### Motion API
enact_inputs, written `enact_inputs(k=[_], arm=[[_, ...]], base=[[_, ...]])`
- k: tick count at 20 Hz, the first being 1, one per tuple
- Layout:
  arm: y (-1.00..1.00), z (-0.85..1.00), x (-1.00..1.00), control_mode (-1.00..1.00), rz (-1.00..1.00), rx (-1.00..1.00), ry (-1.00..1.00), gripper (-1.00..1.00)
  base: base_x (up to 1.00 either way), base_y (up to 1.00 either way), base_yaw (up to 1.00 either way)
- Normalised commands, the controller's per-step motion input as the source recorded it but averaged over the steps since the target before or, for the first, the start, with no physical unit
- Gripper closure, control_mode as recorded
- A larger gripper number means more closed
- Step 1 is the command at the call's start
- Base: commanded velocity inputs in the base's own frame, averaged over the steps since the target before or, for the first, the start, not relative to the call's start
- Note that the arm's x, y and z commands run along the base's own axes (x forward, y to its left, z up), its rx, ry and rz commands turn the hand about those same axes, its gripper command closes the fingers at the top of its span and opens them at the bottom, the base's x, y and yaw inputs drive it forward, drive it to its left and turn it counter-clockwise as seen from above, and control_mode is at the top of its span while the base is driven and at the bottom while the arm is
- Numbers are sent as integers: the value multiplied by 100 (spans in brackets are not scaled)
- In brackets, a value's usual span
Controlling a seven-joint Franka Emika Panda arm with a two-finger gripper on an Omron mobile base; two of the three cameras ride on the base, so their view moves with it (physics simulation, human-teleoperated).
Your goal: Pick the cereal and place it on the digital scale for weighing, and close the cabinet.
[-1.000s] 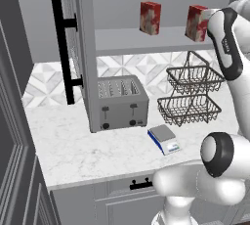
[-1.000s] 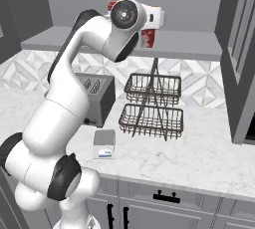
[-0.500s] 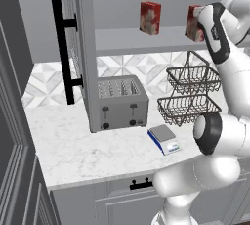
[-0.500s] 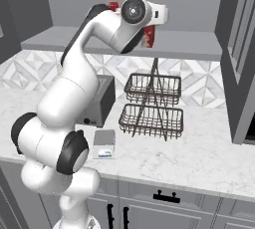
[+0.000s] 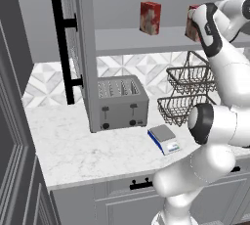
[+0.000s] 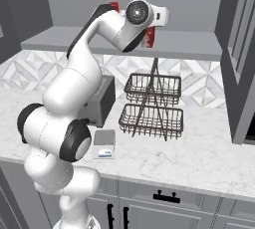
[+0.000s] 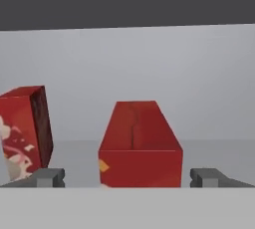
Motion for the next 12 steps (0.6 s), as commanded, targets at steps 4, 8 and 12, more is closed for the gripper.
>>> enact_inputs(k=[4, 8, 12], arm=[[0, -7, 30, -100, 0, 0, 0, -100], [0, -6, 28, -100, 0, 0, 0, 100], [-5, 0, 7, -100, 0, 0, 0, 100]], base=[[0, 0, 0], [0, 0, 0], [0, 0, 0]])
